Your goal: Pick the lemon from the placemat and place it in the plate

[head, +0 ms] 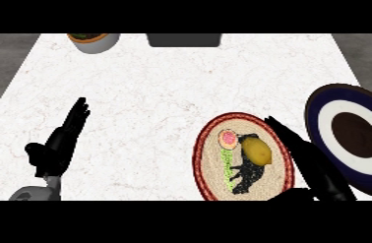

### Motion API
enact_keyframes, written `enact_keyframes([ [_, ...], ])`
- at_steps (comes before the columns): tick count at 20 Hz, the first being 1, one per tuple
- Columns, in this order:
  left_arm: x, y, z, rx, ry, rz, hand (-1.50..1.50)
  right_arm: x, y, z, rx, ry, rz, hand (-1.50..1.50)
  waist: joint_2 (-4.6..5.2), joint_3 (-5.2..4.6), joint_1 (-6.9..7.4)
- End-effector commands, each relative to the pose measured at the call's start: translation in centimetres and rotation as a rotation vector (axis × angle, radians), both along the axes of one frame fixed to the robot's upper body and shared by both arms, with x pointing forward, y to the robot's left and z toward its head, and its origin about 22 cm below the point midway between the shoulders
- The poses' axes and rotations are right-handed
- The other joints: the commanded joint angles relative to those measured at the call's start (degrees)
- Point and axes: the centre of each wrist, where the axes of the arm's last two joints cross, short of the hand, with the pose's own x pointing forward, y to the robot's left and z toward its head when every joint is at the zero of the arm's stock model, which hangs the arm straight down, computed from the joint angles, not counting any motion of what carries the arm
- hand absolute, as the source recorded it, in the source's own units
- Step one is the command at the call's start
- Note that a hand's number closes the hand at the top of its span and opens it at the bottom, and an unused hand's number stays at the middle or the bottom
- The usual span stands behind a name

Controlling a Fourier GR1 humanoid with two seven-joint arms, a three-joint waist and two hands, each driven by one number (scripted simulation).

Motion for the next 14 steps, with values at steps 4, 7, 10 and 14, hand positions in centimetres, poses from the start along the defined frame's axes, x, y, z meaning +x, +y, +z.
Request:
enact_keyframes([
  [4,-0.4,0.1,-0.4,-0.015,-0.001,-0.003,0.00,1.9,-0.4,0.6,-0.122,0.127,-0.028,-1.50,0.08,0.06,0.29],
  [7,0.8,0.2,2.1,0.001,0.005,-0.016,0.00,3.0,-0.5,1.0,-0.160,0.137,-0.037,-1.50,0.04,0.07,0.20],
  [10,0.1,0.6,-0.4,0.007,-0.007,-0.013,0.00,2.3,-0.3,-1.5,-0.236,0.194,-0.027,-1.50,0.08,0.06,0.12],
  [14,0.1,0.9,1.8,0.005,0.002,-0.017,0.00,3.9,1.1,-2.3,-0.228,0.231,-0.001,-1.50,0.05,0.07,0.26],
])
